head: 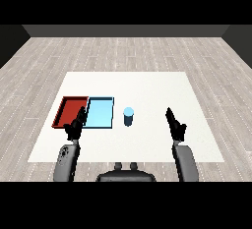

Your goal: Pick the blue can and put it in the blue box

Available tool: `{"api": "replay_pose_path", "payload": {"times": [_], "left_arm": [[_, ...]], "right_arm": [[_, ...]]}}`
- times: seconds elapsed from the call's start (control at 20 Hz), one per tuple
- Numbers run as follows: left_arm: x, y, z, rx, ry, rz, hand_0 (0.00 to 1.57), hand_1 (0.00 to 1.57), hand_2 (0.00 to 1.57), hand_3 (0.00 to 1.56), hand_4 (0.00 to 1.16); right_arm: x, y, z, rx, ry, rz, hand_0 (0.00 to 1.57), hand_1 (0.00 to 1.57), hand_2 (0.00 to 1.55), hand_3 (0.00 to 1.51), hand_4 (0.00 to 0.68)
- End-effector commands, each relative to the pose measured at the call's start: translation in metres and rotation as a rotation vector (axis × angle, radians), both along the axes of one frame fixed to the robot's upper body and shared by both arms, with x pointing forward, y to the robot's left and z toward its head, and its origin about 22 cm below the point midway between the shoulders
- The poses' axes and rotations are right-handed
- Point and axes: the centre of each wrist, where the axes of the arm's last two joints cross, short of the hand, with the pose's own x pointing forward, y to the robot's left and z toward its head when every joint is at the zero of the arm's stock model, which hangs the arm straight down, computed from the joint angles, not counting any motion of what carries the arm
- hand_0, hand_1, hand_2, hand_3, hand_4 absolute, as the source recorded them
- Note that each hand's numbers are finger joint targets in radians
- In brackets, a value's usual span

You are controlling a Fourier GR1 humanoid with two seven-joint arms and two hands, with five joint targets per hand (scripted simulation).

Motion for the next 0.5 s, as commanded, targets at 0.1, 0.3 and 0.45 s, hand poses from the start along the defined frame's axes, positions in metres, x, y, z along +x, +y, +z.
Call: {"api": "replay_pose_path", "payload": {"times": [0.1, 0.3, 0.45], "left_arm": [[0.001, -0.004, -0.005, 0.016, 0.019, -0.041, 0.0, 0.0, 0.0, 0.0, 0.0], [0.015, -0.016, 0.028, -0.126, -0.362, -0.03, 0.0, 0.0, 0.0, 0.0, 0.0], [0.005, -0.013, 0.016, -0.172, -0.416, -0.032, 0.0, 0.0, 0.0, 0.0, 0.0]], "right_arm": [[0.02, 0.036, 0.007, 0.0, -0.044, -0.001, 0.0, 0.0, 0.0, 0.0, 0.0], [0.039, 0.068, 0.038, 0.177, -0.288, 0.128, 0.0, 0.0, 0.0, 0.0, 0.0], [0.036, 0.058, 0.017, 0.241, -0.317, 0.127, 0.0, 0.0, 0.0, 0.0, 0.0]]}}
